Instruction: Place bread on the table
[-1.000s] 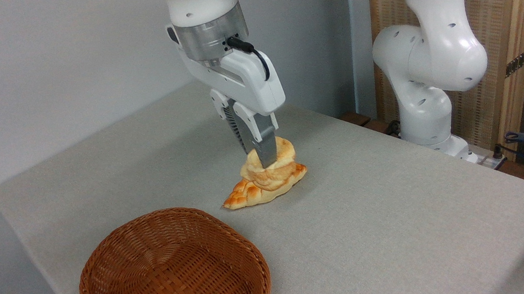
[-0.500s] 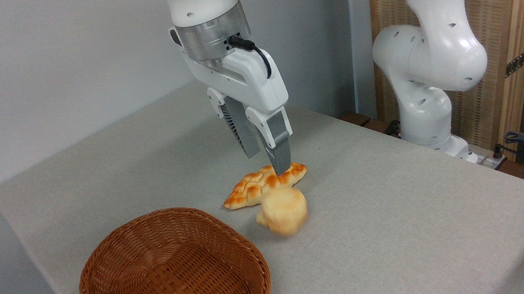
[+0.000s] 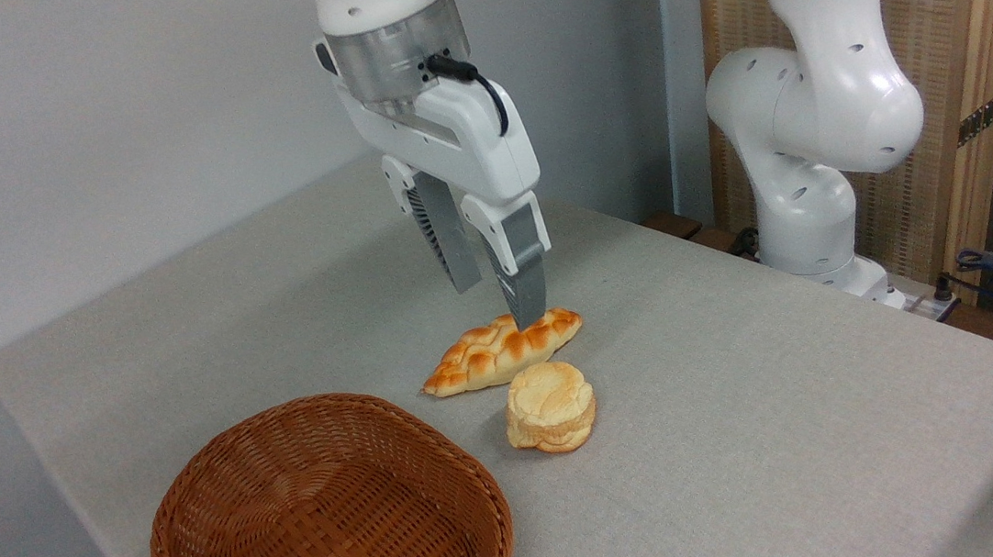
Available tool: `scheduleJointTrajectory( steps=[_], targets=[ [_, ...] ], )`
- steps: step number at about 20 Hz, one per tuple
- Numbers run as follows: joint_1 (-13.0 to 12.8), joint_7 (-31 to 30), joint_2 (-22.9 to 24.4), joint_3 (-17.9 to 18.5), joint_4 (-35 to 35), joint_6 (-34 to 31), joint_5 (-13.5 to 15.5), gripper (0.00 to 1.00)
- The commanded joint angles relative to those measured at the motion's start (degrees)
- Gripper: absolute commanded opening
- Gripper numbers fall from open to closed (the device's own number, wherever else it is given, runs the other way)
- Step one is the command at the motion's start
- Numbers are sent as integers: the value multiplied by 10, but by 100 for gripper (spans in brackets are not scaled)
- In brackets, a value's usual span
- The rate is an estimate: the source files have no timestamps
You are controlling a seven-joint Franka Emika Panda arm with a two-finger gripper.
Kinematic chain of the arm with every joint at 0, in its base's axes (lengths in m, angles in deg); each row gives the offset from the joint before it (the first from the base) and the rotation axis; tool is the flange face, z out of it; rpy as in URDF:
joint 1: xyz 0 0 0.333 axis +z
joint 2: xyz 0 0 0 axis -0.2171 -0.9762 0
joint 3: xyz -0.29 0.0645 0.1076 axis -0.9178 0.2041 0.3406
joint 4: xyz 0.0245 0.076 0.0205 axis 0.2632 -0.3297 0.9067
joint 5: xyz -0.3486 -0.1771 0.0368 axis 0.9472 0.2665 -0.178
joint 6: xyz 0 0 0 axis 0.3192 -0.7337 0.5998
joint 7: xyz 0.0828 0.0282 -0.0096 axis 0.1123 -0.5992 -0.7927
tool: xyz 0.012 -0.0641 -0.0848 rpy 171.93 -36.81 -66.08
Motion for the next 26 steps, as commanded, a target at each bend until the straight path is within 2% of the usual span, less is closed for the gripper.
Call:
scheduleJointTrajectory(
  steps=[1, 3, 5, 10, 15, 26],
  targets=[
    [-3, -19, -18, 5, 37, 2, 37, 100],
    [-2, -61, -36, -1, 66, 2, 48, 100],
    [-1, -64, -50, -21, 99, 1, 49, 100],
    [-1, -101, -64, -30, 134, 2, 63, 100],
    [0, -104, -87, -43, 140, 3, 55, 100],
    [16, -99, -93, -45, 154, -1, 57, 100]
  ],
)
